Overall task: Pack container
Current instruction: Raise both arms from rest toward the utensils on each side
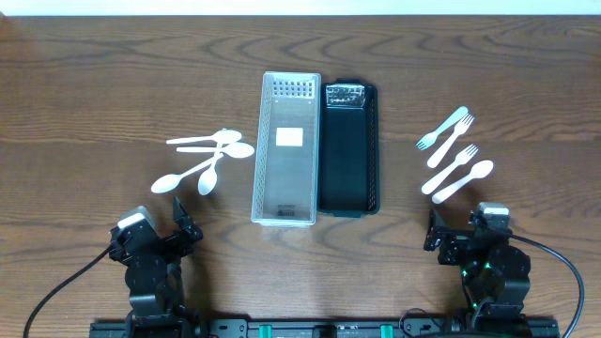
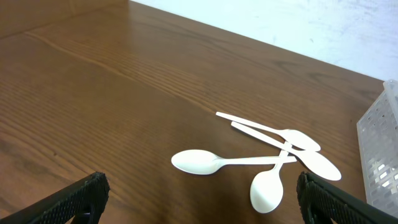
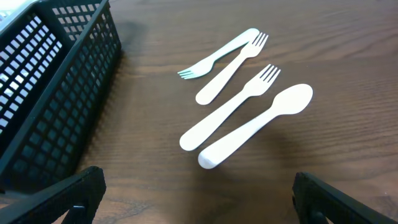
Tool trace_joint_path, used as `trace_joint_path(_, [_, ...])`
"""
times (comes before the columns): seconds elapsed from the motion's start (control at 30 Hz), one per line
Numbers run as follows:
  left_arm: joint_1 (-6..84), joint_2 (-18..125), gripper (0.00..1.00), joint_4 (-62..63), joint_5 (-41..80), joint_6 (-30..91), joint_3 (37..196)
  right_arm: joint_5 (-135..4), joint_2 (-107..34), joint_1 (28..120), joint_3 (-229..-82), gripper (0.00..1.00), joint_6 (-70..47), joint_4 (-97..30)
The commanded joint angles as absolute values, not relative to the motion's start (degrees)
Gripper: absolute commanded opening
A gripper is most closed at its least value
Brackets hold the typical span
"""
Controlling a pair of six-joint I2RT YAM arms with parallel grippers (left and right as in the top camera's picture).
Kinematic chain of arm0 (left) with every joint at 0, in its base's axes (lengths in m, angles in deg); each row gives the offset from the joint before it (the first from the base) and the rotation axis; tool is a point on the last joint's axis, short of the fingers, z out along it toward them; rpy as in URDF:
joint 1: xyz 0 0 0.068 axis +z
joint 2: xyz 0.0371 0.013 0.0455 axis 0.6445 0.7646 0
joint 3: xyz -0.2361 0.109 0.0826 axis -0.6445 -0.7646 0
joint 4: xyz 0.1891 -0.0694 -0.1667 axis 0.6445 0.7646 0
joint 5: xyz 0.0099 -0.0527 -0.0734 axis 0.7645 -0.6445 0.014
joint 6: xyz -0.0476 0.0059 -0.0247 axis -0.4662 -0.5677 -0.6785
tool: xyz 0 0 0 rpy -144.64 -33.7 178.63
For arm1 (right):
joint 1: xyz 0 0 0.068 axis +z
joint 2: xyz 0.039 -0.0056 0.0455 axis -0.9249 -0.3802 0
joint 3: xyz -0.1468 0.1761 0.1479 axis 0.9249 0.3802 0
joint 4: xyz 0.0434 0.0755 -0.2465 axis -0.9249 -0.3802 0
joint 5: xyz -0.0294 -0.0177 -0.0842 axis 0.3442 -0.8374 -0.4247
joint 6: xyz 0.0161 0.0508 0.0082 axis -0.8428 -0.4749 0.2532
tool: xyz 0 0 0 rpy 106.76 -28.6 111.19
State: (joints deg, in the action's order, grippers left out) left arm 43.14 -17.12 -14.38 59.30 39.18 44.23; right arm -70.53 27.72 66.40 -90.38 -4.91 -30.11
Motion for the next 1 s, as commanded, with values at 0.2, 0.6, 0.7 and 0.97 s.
trace_joint_path(0.2, [43.44, -17.21, 0.98, -14.09, 59.78, 38.43, 42.98, -70.29, 28.18, 66.88, -89.92, 0.99, -5.33, -29.98])
trace_joint_path(0.6, [43.44, -17.21, 0.98, -14.07, 59.78, 38.41, 42.98, -65.62, 28.18, 66.88, -89.90, 0.99, -12.32, -29.78])
trace_joint_path(0.7, [43.44, -17.21, 0.98, -14.07, 59.78, 38.43, 42.98, -56.52, 28.18, 66.88, -89.92, 0.99, -19.58, -29.81])
trace_joint_path(0.97, [43.44, -17.21, 0.98, -14.01, 57.38, 38.39, 42.98, -47.74, 28.18, 66.88, -90.01, 0.99, -22.96, -30.02])
